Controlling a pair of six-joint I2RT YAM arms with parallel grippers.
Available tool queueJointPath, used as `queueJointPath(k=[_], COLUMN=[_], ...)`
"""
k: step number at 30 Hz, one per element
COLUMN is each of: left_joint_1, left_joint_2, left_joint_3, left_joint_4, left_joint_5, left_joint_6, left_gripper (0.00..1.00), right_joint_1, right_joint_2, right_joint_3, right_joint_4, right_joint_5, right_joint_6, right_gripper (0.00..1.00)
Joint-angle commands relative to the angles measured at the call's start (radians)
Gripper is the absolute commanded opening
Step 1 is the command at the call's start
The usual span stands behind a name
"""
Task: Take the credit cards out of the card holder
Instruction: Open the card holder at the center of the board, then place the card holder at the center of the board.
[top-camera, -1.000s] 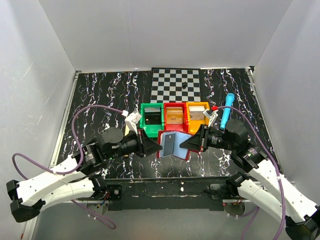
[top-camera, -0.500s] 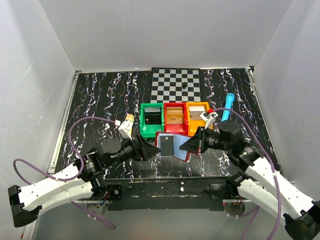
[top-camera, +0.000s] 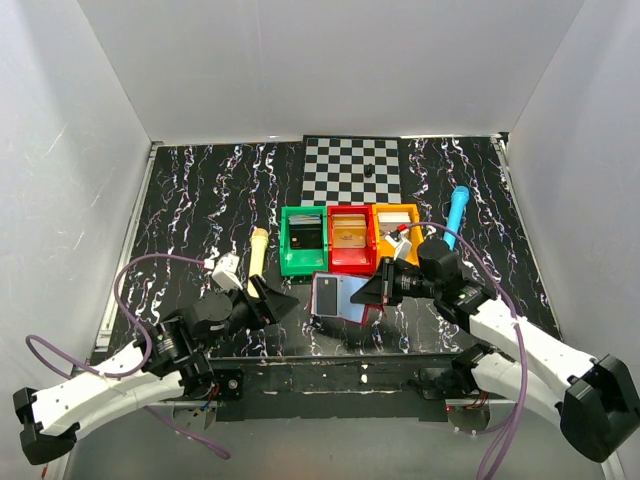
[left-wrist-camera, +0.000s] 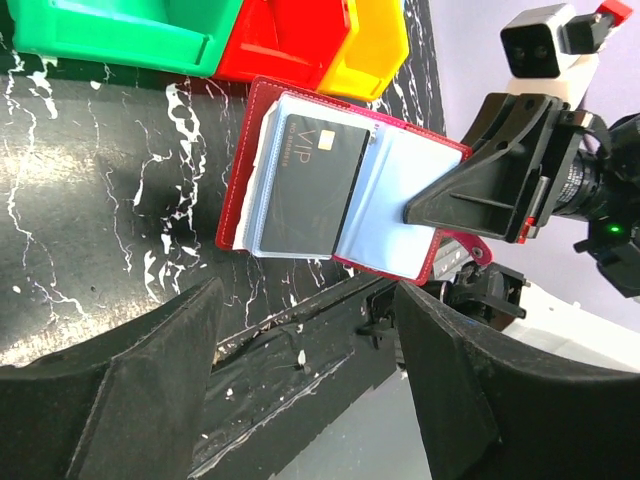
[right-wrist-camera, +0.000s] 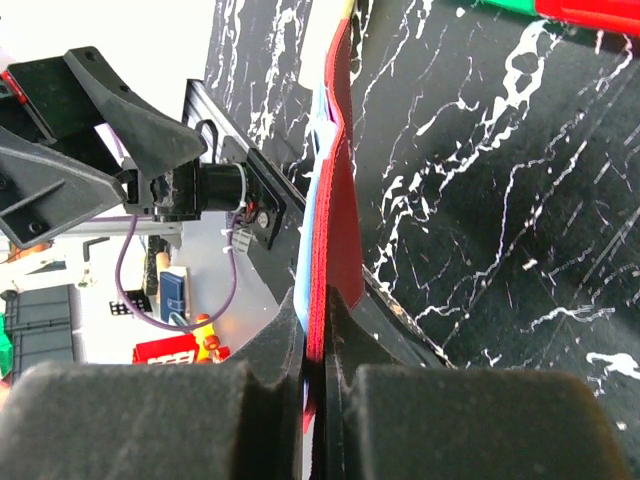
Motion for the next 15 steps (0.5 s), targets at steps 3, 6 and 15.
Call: queueJointPath(k=[3, 6, 15], left_joint_1=[-0.003, -0.003, -0.003], left_joint_2=[-0.046, -0.020, 0.094], left_joint_3=[-0.027, -0.024, -0.012], left_joint_4=[-0.037, -0.019, 0.109], left_joint_5=[-0.057, -0.034, 0.030], left_joint_6=[-0.032, -0.020, 0.053], left_gripper=[0.68, 0.68, 0.67], right_joint_1=[-0.001, -0.001, -0.001], right_joint_2=[0.114, 0.165, 0.258], right_joint_3=[-0.025, -0.036, -0.056], right_joint_4=[0.250, 0.286, 0.251], right_joint_5=[-0.064, -0.064, -0.024], right_joint_6=[0.058, 0.066, 0.026], right_gripper=[0.01, 0.01, 0.01])
